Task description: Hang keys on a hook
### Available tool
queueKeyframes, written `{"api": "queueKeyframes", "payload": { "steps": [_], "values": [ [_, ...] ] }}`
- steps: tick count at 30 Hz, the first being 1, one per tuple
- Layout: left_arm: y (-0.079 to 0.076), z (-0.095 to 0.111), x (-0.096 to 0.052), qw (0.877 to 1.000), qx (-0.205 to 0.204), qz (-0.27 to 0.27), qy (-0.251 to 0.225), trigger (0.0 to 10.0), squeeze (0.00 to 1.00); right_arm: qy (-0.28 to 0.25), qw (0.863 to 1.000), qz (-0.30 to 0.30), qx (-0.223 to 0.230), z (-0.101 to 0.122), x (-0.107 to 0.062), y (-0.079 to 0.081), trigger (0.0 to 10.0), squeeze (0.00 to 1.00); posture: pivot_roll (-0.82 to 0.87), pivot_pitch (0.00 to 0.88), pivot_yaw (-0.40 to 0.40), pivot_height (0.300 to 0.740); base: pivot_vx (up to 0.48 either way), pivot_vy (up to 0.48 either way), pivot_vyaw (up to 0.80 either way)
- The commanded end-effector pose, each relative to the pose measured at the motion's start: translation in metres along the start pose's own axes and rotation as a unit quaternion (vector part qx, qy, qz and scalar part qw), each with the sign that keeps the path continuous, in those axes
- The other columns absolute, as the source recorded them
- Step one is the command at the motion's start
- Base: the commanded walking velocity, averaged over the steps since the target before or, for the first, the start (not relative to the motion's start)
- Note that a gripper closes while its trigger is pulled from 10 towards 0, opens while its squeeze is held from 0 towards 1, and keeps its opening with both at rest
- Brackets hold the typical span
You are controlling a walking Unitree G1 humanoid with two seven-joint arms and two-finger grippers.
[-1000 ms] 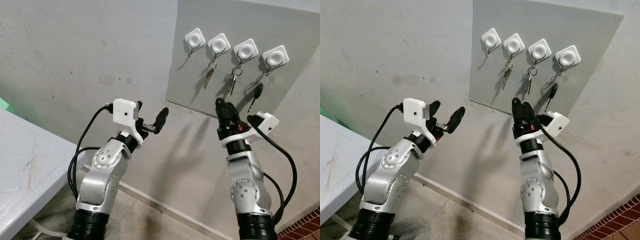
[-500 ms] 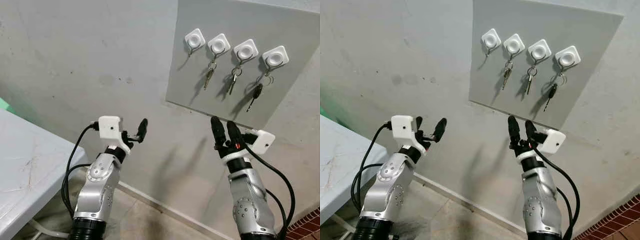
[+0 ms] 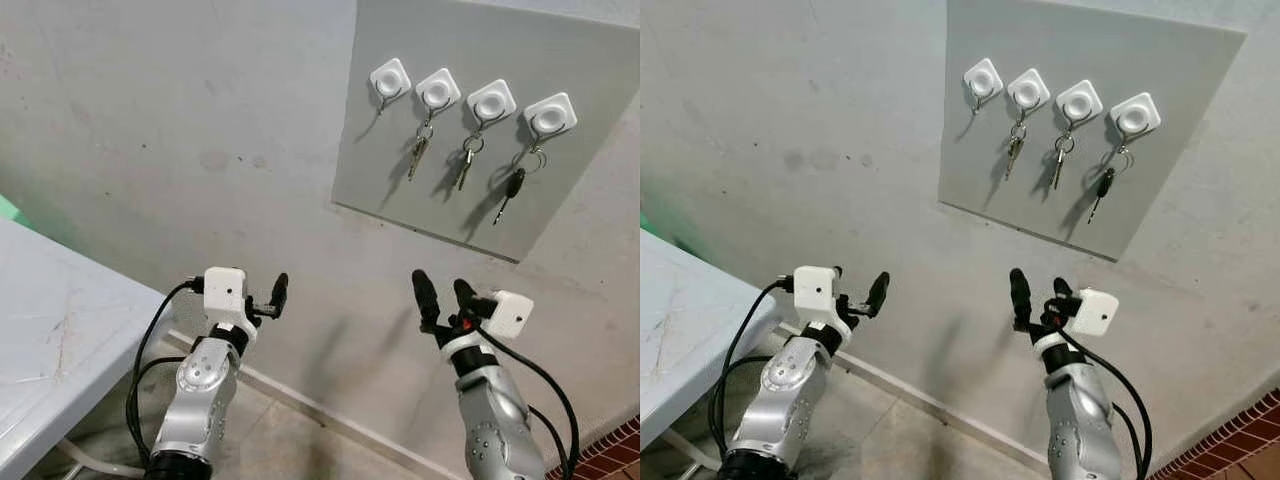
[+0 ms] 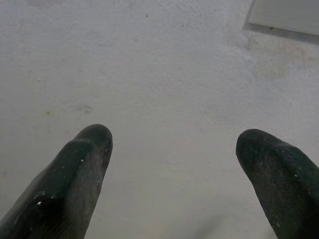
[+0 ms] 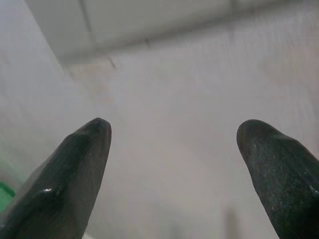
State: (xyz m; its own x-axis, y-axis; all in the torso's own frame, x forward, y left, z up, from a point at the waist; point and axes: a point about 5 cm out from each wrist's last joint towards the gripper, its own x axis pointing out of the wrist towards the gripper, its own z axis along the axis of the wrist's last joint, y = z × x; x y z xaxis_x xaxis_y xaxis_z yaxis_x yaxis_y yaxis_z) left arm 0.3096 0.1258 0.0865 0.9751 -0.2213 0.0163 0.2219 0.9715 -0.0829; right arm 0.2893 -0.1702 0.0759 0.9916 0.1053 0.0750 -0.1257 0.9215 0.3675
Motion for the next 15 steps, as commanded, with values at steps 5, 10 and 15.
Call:
{"api": "queueKeyframes", "payload": {
  "steps": [5, 10, 15],
  "values": [
    [0.006, -0.045, -0.011, 0.996, 0.018, 0.001, 0.084, 10.0, 0.00, 0.087, 0.995, -0.018, -0.050, -0.038, -0.014, -0.020, 10.0, 0.00, 0.03, 0.000, -0.049, 0.740, 0.000, 0.000, 0.00],
    [0.010, -0.085, -0.032, 0.984, -0.035, -0.007, 0.176, 10.0, 0.00, 0.192, 0.976, -0.047, -0.089, -0.071, -0.036, -0.041, 10.0, 0.00, 0.02, 0.000, -0.034, 0.740, 0.000, 0.000, 0.00],
    [0.014, -0.114, -0.054, 0.964, -0.054, 0.019, 0.258, 10.0, 0.00, 0.269, 0.954, -0.069, -0.115, -0.092, -0.054, -0.050, 10.0, 0.00, 0.01, 0.000, -0.029, 0.740, 0.000, 0.000, 0.00]
  ]
}}
